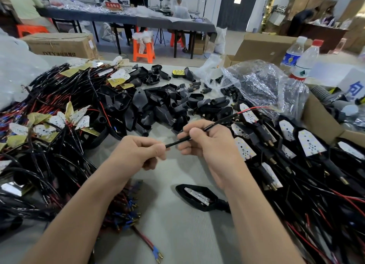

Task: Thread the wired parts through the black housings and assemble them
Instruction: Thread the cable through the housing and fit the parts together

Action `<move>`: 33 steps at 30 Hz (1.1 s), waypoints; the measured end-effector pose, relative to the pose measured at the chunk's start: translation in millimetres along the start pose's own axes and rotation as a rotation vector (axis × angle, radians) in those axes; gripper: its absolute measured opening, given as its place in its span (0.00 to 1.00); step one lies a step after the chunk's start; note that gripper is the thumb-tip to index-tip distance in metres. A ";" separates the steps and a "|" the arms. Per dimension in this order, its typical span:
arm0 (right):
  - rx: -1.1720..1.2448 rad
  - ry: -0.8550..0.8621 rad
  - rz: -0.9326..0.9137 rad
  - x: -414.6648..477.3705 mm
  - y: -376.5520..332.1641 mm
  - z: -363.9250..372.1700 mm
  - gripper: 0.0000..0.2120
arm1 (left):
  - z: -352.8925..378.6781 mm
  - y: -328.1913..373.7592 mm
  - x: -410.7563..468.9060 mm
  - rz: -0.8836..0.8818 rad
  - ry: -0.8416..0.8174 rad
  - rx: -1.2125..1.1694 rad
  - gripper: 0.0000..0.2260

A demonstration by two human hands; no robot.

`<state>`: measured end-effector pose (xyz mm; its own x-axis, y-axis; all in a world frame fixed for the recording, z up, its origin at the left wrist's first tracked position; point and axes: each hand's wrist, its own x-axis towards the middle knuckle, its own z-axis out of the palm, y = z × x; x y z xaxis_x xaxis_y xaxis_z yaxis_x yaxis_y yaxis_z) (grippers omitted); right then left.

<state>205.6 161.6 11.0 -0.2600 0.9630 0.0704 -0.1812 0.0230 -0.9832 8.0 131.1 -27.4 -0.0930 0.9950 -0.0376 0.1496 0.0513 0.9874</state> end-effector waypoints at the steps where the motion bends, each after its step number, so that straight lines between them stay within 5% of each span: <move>1: -0.023 0.047 -0.022 1.5 0.1 -2.0 0.11 | 3.6 0.0 0.3 0.015 0.064 -0.003 0.05; 5: -0.145 0.198 -0.108 5.0 2.1 -11.0 0.08 | 15.2 -0.5 5.3 0.088 0.336 0.192 0.08; 17: -0.299 0.132 -0.221 10.5 9.7 -18.5 0.10 | 78.1 31.5 70.0 -0.012 0.230 1.005 0.12; 20: -0.298 0.118 -0.202 10.4 10.0 -19.6 0.10 | 69.8 29.1 64.0 0.044 0.224 0.933 0.05; 26: -0.332 0.121 -0.194 9.6 11.5 -13.8 0.09 | 26.3 26.7 19.7 0.091 0.331 0.708 0.09; 30: -0.283 0.112 -0.206 6.8 9.4 -8.0 0.11 | 9.8 16.8 -18.1 0.100 0.371 0.459 0.18; 33: -0.113 0.103 -0.187 7.5 6.3 -6.2 0.11 | 10.3 7.4 -30.0 0.073 0.347 0.482 0.24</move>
<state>208.4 170.6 4.3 -0.1326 0.9613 0.2413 -0.1087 0.2279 -0.9676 21.9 102.5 -20.6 -0.3696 0.9152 0.1605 0.5902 0.0978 0.8013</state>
